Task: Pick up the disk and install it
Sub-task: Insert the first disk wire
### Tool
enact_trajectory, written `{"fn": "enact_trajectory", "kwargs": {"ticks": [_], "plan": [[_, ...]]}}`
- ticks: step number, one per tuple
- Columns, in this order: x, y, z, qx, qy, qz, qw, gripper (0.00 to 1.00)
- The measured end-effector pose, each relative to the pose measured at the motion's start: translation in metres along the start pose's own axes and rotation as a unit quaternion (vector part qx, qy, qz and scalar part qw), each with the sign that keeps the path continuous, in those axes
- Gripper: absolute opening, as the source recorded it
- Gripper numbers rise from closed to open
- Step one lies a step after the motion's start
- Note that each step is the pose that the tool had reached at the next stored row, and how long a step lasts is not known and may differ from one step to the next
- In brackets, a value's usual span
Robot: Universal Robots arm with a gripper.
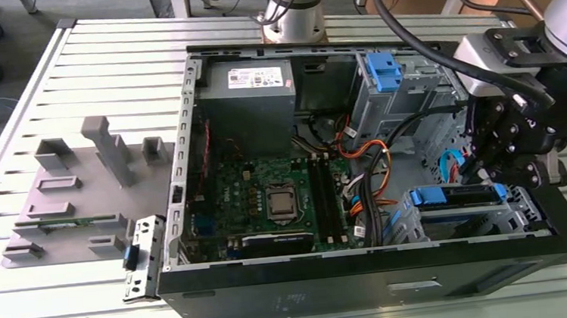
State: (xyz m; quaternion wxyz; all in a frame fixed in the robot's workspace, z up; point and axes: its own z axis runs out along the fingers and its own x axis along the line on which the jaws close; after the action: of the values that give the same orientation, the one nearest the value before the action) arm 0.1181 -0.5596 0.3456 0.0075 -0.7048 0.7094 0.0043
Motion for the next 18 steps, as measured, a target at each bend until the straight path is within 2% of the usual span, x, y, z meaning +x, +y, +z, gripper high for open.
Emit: {"fn": "enact_trajectory", "kwargs": {"ticks": [7, 18], "plan": [[0.0001, 0.0011, 0.0035, 0.0031, 0.0, -0.001, 0.99999, 0.16], [0.0011, 0.0015, 0.0054, 0.0033, 0.0, -0.001, 0.99999, 0.16]]}}
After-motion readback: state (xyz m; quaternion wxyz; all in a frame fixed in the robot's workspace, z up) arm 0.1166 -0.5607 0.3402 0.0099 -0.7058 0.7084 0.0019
